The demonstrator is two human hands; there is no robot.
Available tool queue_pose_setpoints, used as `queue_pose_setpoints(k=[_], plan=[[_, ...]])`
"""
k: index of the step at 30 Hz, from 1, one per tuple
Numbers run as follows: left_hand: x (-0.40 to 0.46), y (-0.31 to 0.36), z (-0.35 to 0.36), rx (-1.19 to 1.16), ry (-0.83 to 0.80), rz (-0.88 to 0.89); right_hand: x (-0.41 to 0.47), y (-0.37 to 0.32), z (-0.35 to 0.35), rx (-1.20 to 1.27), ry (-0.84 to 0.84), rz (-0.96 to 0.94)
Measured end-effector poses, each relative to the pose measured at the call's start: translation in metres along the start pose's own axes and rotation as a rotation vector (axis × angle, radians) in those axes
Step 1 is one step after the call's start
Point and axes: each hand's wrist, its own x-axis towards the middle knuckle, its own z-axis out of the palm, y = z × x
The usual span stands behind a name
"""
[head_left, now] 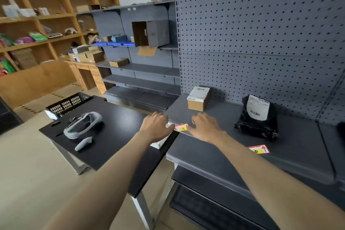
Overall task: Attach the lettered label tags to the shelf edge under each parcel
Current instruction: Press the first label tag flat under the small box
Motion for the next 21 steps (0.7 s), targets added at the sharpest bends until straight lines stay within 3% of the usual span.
queue_pose_setpoints(k=[13,21], plan=[[0.113,-0.061,0.108,-0.071,-0.163,0.359,0.075,-0.023,0.08,-0.094,0.029,0.273],[0.131,-0.068,0.15,-0.097,-0.053,0.458,0.086,-0.026,0.097,-0.132,0.095,0.259]])
